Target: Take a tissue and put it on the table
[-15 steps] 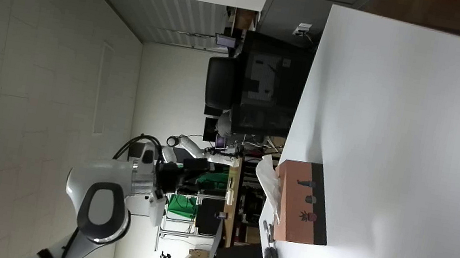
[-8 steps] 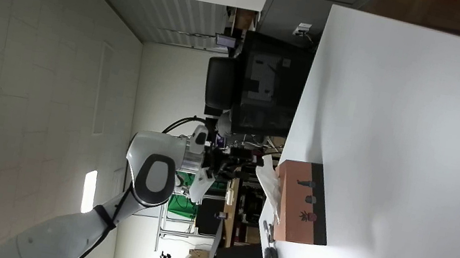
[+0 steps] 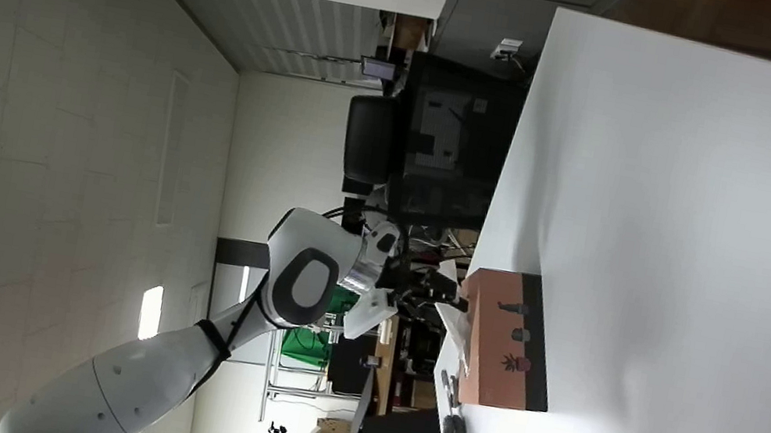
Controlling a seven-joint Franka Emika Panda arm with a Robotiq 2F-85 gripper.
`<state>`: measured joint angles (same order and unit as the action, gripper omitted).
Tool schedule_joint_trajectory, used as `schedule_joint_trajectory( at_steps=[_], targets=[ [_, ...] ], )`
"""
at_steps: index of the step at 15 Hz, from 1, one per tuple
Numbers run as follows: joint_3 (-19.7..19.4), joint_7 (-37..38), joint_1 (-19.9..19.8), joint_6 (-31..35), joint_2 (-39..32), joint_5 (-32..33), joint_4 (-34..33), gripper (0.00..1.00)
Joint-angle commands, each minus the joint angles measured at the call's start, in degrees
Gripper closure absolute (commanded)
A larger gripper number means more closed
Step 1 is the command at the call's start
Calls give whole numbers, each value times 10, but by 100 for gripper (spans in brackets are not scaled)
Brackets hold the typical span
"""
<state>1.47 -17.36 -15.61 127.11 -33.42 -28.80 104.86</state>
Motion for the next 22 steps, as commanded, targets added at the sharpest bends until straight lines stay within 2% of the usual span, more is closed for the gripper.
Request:
schedule_joint_trajectory(
  at_steps=[1, 8, 9, 14, 19, 22],
  targets=[
    [18, -11, -12, -34, -17, -19, -31, 47],
    [23, -31, 3, 2, -3, -6, -14, 95],
    [23, -32, 4, 6, -2, -4, -13, 99],
    [10, -14, 21, 25, 28, 40, -5, 100],
    [-15, 17, 40, 4, 93, 118, -7, 100],
    [-43, 37, 64, 31, 121, 206, -5, 100]
  ],
)
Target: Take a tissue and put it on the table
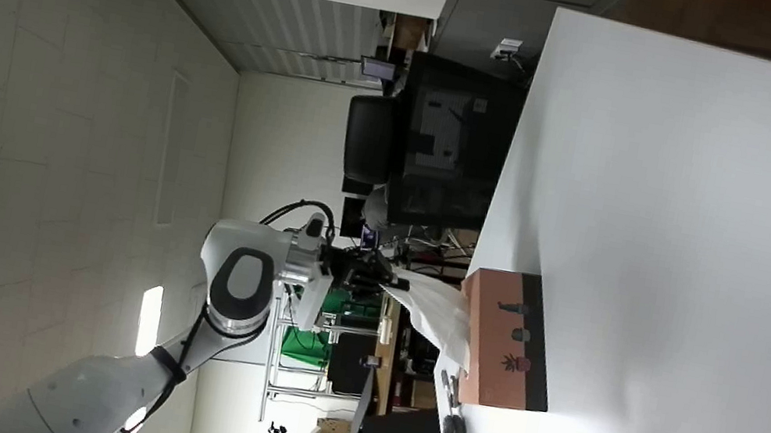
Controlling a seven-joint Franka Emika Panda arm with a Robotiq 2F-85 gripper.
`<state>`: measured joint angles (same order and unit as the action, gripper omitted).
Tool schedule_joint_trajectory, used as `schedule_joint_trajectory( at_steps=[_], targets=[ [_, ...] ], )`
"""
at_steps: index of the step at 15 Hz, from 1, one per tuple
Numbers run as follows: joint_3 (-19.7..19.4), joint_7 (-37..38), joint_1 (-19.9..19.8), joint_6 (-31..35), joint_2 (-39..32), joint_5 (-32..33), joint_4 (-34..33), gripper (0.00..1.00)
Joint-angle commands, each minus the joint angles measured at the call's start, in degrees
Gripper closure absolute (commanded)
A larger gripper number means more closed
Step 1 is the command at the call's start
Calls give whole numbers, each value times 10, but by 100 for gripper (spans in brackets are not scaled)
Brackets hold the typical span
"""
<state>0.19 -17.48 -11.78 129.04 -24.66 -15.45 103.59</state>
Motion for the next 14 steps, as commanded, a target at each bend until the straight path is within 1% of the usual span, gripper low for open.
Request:
schedule_joint_trajectory(
  at_steps=[1, 2, 3, 5, 8, 10, 11, 12, 14],
  targets=[
    [-41, 51, 34, 22, 40, 109, 8, 100],
    [-51, 66, 42, 31, 46, 145, 8, 100],
    [-63, 69, 39, 69, 44, 170, 22, 100],
    [-89, 79, 36, 124, 31, 232, 24, 100],
    [-148, 123, 31, 199, -12, 326, 16, 100],
    [-176, 155, 22, 224, -48, 341, 10, 100],
    [-179, 162, 15, 221, -68, 329, 9, 100],
    [-179, 166, 8, 212, -82, 315, 7, 100],
    [-157, 156, -16, 184, -111, 272, 6, 100]
  ],
)
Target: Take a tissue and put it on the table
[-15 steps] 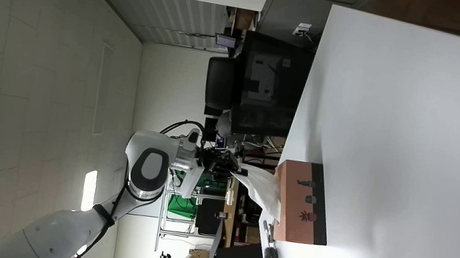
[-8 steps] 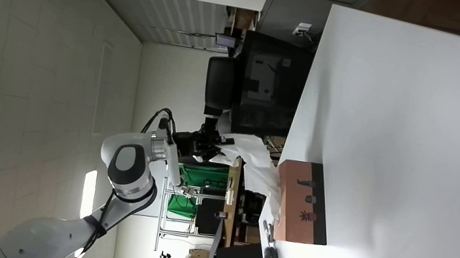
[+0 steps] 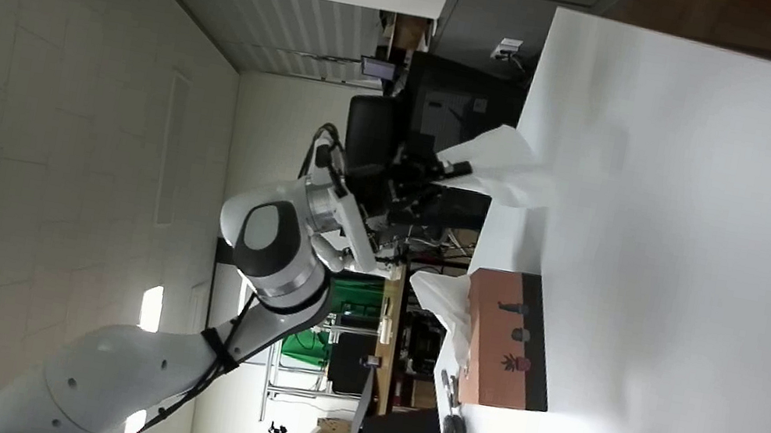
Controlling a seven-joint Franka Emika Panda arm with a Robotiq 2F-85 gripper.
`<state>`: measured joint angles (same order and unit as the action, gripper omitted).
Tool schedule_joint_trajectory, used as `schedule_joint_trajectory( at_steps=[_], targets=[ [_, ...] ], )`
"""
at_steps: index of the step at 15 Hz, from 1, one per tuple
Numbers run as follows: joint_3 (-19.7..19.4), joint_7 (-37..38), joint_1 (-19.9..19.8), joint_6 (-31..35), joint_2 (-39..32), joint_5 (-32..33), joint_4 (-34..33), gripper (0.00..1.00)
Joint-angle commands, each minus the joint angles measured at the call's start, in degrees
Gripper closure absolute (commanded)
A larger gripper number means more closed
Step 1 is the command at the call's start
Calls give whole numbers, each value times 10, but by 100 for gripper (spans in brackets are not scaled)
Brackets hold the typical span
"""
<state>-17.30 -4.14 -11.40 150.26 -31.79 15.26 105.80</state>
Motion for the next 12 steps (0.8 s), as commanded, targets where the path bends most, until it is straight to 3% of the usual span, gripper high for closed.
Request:
schedule_joint_trajectory(
  at_steps=[1, 7, 8, 10, 12],
  targets=[
    [29, 19, -29, -38, -54, -57, -17, 100],
    [58, 16, -49, -66, -116, -134, -32, 100],
    [61, 16, -49, -84, -116, -143, -36, 74],
    [62, 16, -42, -101, -101, -149, -35, 67],
    [63, 19, -32, -109, -77, -148, -30, 53]
  ],
)
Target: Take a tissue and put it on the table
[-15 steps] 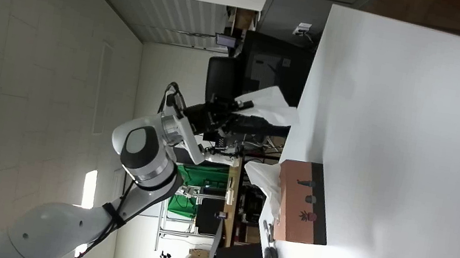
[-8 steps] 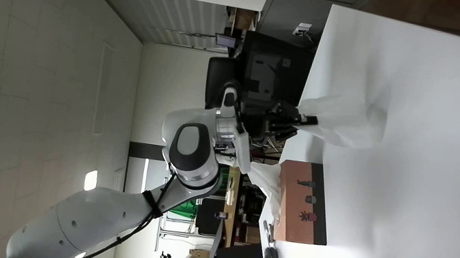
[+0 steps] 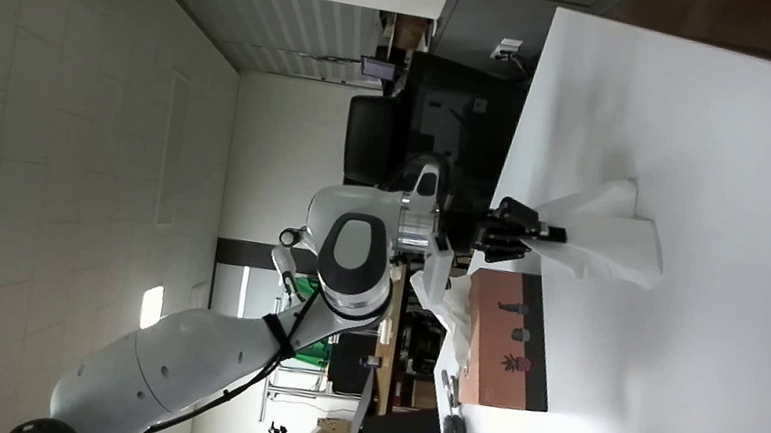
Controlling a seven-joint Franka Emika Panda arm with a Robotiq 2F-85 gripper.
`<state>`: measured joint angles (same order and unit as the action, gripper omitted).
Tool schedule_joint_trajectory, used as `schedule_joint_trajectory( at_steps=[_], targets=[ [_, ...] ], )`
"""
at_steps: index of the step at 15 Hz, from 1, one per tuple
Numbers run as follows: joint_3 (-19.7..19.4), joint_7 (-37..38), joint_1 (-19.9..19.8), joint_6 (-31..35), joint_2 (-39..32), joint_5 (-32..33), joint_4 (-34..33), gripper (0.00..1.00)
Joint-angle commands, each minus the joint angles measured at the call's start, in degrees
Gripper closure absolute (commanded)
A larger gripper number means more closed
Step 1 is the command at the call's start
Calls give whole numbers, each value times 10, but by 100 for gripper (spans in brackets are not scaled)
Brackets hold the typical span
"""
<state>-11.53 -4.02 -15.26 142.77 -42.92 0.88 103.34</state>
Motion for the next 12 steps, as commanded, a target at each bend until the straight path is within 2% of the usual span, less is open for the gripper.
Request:
schedule_joint_trajectory(
  at_steps=[1, 7, 10, 11, 12],
  targets=[
    [6, 21, 13, -43, 54, -4, 1, 46],
    [29, 15, 34, -107, 166, -12, 29, 5],
    [24, 34, 56, -134, 213, 10, 48, 0],
    [31, 7, 42, -122, 173, -5, 16, 4],
    [31, 9, 46, -128, 187, -4, 22, 0]
  ],
)
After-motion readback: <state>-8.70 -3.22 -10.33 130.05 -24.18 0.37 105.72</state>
